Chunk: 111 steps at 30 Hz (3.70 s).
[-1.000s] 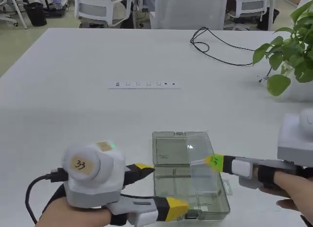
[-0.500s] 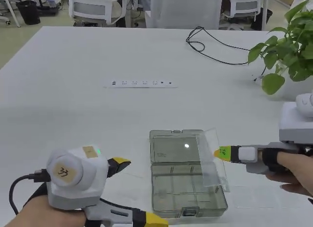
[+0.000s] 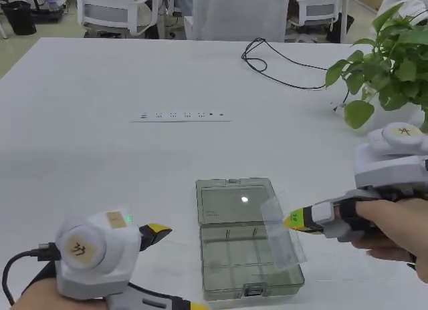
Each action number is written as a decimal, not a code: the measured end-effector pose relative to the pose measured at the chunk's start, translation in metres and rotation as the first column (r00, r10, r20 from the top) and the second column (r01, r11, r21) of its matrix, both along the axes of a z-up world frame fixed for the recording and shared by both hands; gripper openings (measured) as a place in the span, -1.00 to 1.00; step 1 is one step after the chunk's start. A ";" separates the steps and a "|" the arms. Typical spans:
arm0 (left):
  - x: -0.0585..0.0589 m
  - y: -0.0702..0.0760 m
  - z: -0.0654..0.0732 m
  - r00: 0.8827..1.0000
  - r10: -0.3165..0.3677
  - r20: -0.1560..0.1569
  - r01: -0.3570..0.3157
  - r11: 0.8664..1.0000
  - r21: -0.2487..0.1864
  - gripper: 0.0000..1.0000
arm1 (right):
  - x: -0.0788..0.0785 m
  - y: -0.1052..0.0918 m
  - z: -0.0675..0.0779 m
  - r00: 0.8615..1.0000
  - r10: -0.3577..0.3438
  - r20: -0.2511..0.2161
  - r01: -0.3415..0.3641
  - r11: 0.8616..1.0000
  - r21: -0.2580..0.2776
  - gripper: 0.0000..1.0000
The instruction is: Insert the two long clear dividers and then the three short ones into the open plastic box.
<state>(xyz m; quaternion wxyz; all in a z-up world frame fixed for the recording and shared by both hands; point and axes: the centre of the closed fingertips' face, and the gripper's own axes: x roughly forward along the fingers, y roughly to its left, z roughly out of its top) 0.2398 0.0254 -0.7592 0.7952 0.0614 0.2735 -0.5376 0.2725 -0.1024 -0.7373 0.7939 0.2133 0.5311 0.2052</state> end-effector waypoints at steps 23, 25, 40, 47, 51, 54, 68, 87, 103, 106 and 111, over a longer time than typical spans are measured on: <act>0.000 -0.002 -0.004 1.000 -0.027 -0.010 0.027 0.999 -0.023 0.99 | 0.003 -0.002 -0.036 0.996 -0.030 -0.085 0.022 0.995 -0.094 -0.87; 0.000 -0.002 -0.004 1.000 -0.027 -0.009 0.026 0.999 -0.024 0.99 | 0.003 -0.001 -0.037 0.996 -0.024 -0.085 0.016 0.995 -0.097 -0.87; -0.001 -0.002 -0.005 0.999 -0.022 -0.025 0.021 0.999 -0.036 0.98 | 0.009 -0.008 -0.053 0.996 -0.026 -0.080 0.015 0.991 -0.134 -0.87; 0.001 -0.004 -0.004 0.999 -0.020 -0.026 0.019 0.999 -0.042 0.97 | 0.009 -0.006 -0.054 0.997 -0.029 -0.075 0.018 0.990 -0.139 -0.87; 0.002 -0.004 -0.003 1.000 -0.017 -0.026 0.016 0.999 -0.048 0.97 | 0.009 -0.007 -0.056 0.997 -0.024 -0.072 0.013 0.988 -0.153 -0.87; 0.002 -0.004 -0.004 1.000 -0.017 -0.025 0.016 0.999 -0.045 0.97 | 0.008 -0.004 -0.056 0.997 -0.015 -0.070 0.004 0.988 -0.153 -0.87; 0.003 -0.003 -0.004 1.000 -0.007 -0.030 0.005 0.999 -0.052 0.96 | 0.011 0.000 -0.054 0.997 0.035 -0.064 -0.046 0.983 -0.179 -0.86; 0.002 -0.003 -0.005 0.999 -0.005 -0.039 0.003 0.999 -0.051 0.94 | 0.010 0.003 -0.053 0.997 0.059 -0.050 -0.067 0.979 -0.193 -0.87; 0.002 -0.003 -0.005 0.999 -0.006 -0.040 0.004 0.999 -0.050 0.93 | 0.012 0.002 -0.052 0.997 0.067 -0.038 -0.073 0.976 -0.205 -0.87; 0.002 -0.004 -0.005 0.999 -0.008 -0.040 0.006 0.999 -0.050 0.93 | 0.012 0.001 -0.052 0.997 0.069 -0.038 -0.076 0.975 -0.207 -0.87; 0.003 -0.003 -0.006 0.999 -0.007 -0.041 0.004 0.999 -0.051 0.93 | 0.011 0.003 -0.053 0.997 0.072 -0.039 -0.078 0.975 -0.207 -0.87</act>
